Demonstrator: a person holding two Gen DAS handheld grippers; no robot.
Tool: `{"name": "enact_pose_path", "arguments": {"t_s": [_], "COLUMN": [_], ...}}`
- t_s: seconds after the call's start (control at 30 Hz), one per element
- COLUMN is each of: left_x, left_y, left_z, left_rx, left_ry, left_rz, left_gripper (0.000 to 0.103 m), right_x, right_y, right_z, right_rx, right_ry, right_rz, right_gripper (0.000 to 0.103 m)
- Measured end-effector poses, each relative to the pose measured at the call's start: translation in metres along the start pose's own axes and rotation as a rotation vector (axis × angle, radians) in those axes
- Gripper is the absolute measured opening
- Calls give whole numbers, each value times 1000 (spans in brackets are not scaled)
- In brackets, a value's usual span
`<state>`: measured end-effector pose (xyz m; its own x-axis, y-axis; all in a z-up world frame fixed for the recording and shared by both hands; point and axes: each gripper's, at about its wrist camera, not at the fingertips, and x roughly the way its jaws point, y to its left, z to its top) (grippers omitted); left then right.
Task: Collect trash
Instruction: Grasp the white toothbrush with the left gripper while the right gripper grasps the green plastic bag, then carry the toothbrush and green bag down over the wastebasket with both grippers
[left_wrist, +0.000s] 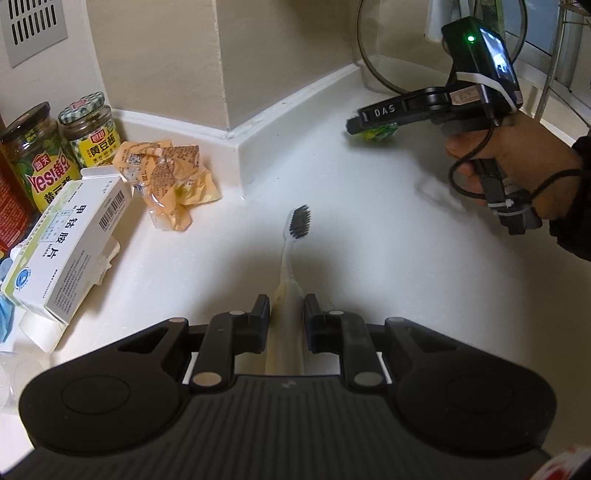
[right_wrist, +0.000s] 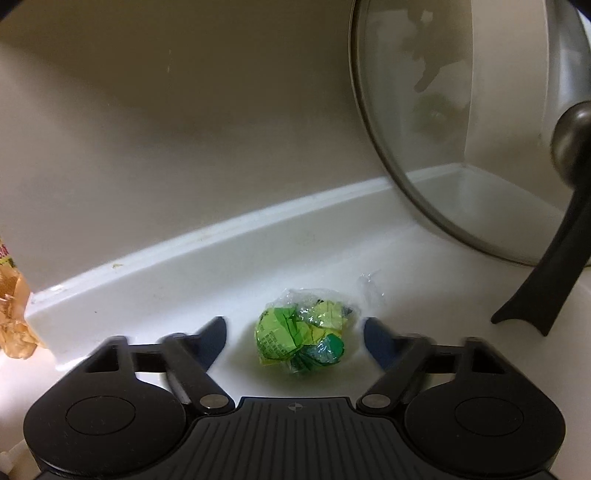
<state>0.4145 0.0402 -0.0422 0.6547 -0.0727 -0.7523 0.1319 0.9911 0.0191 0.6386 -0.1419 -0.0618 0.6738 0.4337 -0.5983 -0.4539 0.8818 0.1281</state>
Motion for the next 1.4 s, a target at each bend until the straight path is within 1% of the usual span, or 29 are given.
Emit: {"name": "enact_pose_path", "arguments": {"t_s": [0.03,0.1,0.23,0.43,0.47,0.67,0.8,0.87,1.03,1.27,1.4], "left_x": [0,0,1,2,2,-4,-15,-22,-48,-82,-98], "left_y": [0,-1,-3,-5,-5,-6,-11,-14,-25,-45,-56], "left_z": [0,-1,-3,-3,-3,-6,-9,-11,-23,-54,-75], "left_rx": [2,1,19,41,41,12,-30,-47,-127,-190,-194], "left_ry": [-1,-4,2,-7,-7,-14,-33,-40,-51,-55,-47], "left_rz": [3,7,24,35,33,45,41,45,43,59,31], "left_gripper": [18,19,21,21,18,17,17,17,17,17,17], "right_x": [1,-4,-25,-58,-63,-94,-119,-126,-150,-175,-198], "right_y": [0,1,0,4,4,11,20,26,34,46,53], "right_z": [-1,-3,-14,-35,-39,-55,-65,-67,-78,-103,-122], "right_rx": [4,1,0,35,43,59,71,62,31,-45,-69], "right_ry": [9,-2,-23,-16,-14,1,-1,-2,-3,11,27], "right_rz": [2,-8,3,33,38,83,121,144,207,293,304], "right_gripper": [45,44,42,42,42,42,42,42,42,42,42]}}
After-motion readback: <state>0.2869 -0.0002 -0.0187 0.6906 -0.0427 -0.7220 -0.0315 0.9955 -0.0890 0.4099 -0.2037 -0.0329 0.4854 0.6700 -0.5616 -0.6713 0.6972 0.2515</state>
